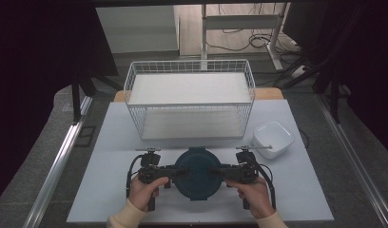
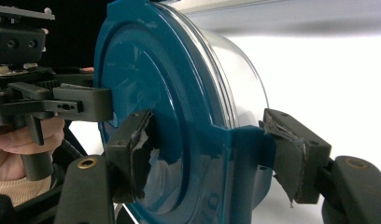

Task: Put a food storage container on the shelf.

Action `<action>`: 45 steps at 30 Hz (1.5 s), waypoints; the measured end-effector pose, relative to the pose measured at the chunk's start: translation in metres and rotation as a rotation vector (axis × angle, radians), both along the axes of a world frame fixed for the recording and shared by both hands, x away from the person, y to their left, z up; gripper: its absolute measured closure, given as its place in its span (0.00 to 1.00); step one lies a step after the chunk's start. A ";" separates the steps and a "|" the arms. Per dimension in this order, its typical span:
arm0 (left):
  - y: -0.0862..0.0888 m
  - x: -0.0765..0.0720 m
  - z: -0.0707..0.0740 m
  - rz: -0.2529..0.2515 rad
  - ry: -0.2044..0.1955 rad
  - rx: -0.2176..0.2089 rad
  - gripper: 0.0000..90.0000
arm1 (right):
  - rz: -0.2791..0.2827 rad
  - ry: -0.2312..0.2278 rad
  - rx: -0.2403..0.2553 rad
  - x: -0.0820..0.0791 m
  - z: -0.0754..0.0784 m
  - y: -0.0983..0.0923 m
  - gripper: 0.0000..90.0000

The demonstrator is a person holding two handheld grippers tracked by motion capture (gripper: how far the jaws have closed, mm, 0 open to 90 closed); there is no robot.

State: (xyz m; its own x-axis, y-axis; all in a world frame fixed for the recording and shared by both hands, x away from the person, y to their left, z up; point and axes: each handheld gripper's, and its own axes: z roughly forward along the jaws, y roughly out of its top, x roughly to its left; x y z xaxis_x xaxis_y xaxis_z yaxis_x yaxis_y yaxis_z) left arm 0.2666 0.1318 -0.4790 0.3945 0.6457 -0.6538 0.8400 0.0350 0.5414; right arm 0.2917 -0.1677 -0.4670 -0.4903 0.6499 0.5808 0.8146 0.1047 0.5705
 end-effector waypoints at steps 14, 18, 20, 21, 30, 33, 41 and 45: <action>0.002 0.002 0.006 0.012 -0.015 -0.016 0.38 | 0.028 -0.029 -0.020 0.004 0.010 0.002 0.39; 0.004 0.004 0.012 0.013 -0.028 -0.010 0.38 | 0.037 -0.036 -0.020 0.007 0.015 0.003 0.40; 0.005 0.005 0.015 0.010 -0.033 -0.009 0.38 | 0.043 -0.047 -0.019 0.009 0.018 0.004 0.40; 0.006 0.006 0.018 0.016 -0.042 -0.014 0.38 | 0.044 -0.054 -0.019 0.010 0.021 0.005 0.40; 0.008 0.013 0.028 0.017 -0.055 -0.016 0.38 | 0.043 -0.080 -0.018 0.017 0.034 0.007 0.40; 0.009 0.017 0.033 0.015 -0.057 -0.021 0.38 | 0.043 -0.087 -0.020 0.019 0.037 0.008 0.40; 0.014 0.026 0.054 0.017 -0.087 -0.019 0.38 | 0.049 -0.120 -0.022 0.028 0.059 0.012 0.40; 0.017 0.030 0.061 0.019 -0.090 -0.025 0.38 | 0.051 -0.128 -0.025 0.032 0.066 0.015 0.40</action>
State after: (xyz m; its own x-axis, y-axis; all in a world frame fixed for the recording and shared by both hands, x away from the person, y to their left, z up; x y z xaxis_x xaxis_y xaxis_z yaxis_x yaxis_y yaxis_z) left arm 0.2965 0.1484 -0.4181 0.4400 0.6381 -0.6319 0.7869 0.0650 0.6136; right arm 0.3236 -0.1527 -0.4007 -0.5923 0.6354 0.4955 0.7285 0.1596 0.6662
